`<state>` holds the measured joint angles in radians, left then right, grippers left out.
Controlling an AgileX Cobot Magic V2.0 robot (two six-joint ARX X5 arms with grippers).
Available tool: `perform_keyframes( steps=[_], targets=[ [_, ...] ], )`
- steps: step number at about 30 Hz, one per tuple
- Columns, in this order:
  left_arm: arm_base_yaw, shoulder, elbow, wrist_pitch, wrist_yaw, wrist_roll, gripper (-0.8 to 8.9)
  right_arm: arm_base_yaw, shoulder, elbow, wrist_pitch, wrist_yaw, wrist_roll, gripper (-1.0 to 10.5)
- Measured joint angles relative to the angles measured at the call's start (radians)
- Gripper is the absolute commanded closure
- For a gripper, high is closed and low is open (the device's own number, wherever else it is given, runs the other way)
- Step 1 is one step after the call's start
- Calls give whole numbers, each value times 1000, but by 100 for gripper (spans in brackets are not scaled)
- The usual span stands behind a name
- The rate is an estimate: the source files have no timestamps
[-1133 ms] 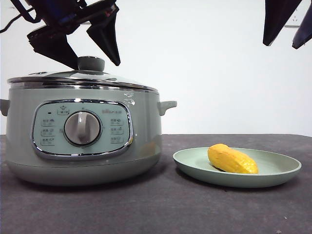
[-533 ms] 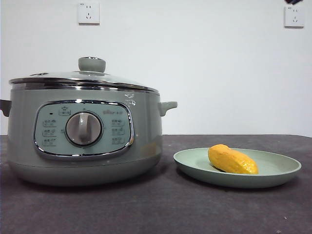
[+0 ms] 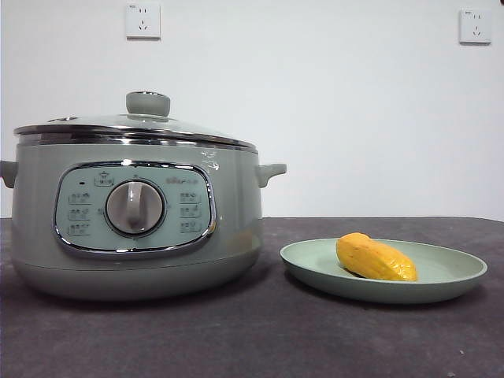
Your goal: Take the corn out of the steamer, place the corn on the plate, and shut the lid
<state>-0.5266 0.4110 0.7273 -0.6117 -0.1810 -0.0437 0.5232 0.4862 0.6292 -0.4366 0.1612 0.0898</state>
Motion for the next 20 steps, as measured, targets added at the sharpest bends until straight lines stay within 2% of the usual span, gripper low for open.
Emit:
perform_keyframes(
  steps=[4,10,16,20],
  targets=[
    [0,6,-10,-93,1,-56,816,0,6,-2,-48,0,0,945],
    [0,22,-10,-177,0,-80,816,0,6,-2,-83,0,0,945],
    [0,29,-10,-180,0,-80,816,0,6,-2,-93,0,0,945],
    [9,-15,-15,-159,0,-16,816,0,7,-2,-96,0,0,945]
  ],
)
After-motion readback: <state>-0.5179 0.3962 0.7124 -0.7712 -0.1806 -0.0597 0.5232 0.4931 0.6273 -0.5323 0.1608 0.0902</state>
